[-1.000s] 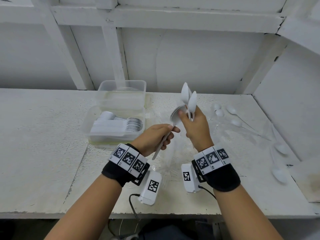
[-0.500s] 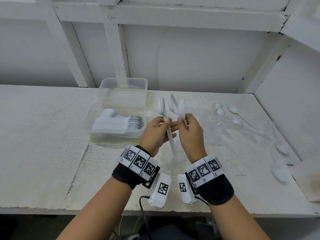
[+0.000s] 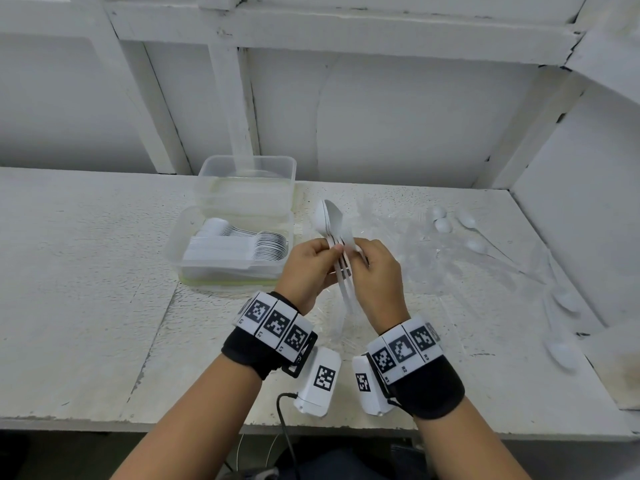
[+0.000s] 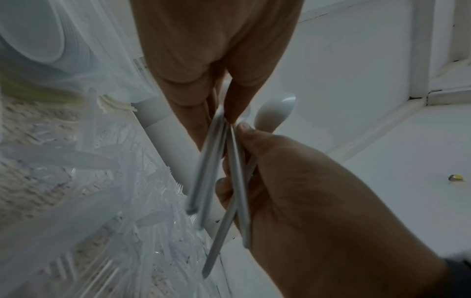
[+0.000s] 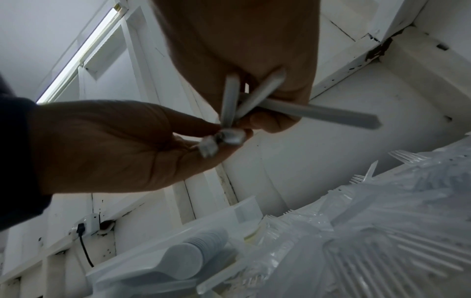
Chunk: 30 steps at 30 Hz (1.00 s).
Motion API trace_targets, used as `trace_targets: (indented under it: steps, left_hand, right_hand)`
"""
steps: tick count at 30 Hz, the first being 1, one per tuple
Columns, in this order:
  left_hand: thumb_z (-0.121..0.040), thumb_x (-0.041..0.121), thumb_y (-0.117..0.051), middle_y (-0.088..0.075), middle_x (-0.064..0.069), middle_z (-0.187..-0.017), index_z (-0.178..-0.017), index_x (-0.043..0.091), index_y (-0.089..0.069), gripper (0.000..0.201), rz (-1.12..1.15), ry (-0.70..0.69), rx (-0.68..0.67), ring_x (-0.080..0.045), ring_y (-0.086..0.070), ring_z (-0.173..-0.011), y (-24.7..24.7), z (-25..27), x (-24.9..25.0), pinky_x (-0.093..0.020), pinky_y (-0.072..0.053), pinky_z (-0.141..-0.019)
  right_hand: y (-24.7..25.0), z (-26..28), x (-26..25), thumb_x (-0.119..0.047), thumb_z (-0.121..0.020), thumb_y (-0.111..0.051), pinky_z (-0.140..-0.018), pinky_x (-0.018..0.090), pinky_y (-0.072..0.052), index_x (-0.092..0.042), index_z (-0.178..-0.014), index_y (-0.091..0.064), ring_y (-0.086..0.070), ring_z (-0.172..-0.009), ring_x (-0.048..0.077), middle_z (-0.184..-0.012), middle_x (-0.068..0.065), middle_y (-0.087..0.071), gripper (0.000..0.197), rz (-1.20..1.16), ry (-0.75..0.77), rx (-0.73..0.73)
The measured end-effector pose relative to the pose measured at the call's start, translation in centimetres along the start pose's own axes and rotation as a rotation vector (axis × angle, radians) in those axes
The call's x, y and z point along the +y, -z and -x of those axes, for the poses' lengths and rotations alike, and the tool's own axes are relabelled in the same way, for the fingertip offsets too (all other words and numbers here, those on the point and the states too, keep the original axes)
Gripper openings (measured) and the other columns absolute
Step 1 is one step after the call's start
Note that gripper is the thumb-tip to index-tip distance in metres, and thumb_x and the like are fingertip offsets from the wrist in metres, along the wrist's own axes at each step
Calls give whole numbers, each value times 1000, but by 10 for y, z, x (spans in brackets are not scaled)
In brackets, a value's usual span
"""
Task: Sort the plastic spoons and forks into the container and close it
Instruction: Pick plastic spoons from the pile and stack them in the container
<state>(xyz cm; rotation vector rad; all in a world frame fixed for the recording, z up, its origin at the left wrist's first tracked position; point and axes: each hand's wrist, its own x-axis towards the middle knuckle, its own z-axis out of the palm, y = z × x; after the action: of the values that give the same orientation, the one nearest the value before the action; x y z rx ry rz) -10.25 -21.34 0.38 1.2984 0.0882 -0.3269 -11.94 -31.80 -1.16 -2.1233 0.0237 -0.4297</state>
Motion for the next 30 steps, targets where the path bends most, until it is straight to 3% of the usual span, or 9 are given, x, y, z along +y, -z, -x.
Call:
trace_targets:
  steps: [3, 6, 8, 11, 15, 20, 23, 26, 30]
  left_hand:
    - [-96, 4, -45, -61, -9, -76, -89, 1, -57, 14, 4, 4, 48, -14, -61, -64, -1, -1, 0, -21, -56, -60]
    - [-97, 3, -43, -58, -8, -76, -87, 3, -54, 15, 23, 7, 52, -15, -58, -67, -1, -2, 1, -25, -56, -68]
    - [-97, 3, -42, -60, -8, -79, -89, 4, -54, 15, 25, 9, 46, -16, -60, -70, -1, -2, 2, -26, -55, -72]
    - [-97, 2, -41, -66, -6, -79, -89, 4, -56, 17, 55, 13, 19, -14, -65, -69, -1, -2, 3, -23, -57, -67]
    - [-97, 3, -43, -67, -7, -76, -85, 5, -58, 20, 84, 2, -17, -11, -67, -64, -2, 0, 7, -21, -56, -61]
    - [-96, 4, -44, -65, -8, -76, -87, 5, -57, 16, 91, 3, -4, -10, -67, -61, 0, 0, 7, -21, -56, -60]
    - [-96, 4, -44, -66, -8, -75, -89, 5, -57, 15, 101, 7, -26, -11, -67, -61, 1, 0, 7, -21, -55, -59]
    - [-94, 3, -47, -69, -5, -73, -93, 1, -60, 14, 98, 7, -59, -12, -67, -64, 3, 0, 8, -22, -56, -62]
    - [-94, 1, -47, -64, -11, -81, -104, -5, -59, 17, 65, 11, -50, -14, -65, -65, 5, -2, 7, -23, -57, -62]
  right_hand:
    - [-1, -2, 1, -13, -97, -44, -65, -2, -34, 1, -113, -61, -46, -77, 9, -94, 5, -47, 27, 58, 2, 26]
    - [0, -7, 1, -16, -99, -40, -62, 3, -35, 1, -112, -56, -48, -82, 12, -96, 10, -54, 26, 57, -25, 87]
    - [0, -9, -1, -16, -99, -40, -61, 6, -36, -1, -117, -50, -51, -84, 13, -97, 7, -56, 26, -9, -39, 100]
    - [-1, -9, -8, -13, -98, -43, -60, 3, -40, 0, -118, -44, -55, -78, 12, -93, 0, -53, 24, -87, -29, 70]
    - [-3, -7, -10, -10, -95, -49, -63, -2, -36, -1, -114, -51, -50, -74, -3, -93, -4, -53, 21, -103, 15, 20]
    - [-7, -7, -7, -9, -93, -51, -67, -2, -36, -3, -110, -58, -52, -83, 8, -98, 1, -59, 19, -22, 61, 9]
    - [-7, -9, -5, -6, -91, -53, -69, 3, -37, -2, -109, -61, -48, -83, 9, -109, 8, -49, 20, 41, 95, 23]
    - [-6, -9, -3, -7, -90, -54, -72, 12, -38, -6, -113, -64, -49, -85, 10, -111, 1, -38, 25, 75, 79, -14]
    - [0, -9, -6, -10, -92, -50, -71, 11, -41, -10, -121, -61, -49, -86, 10, -107, -3, -36, 31, 69, 70, -83]
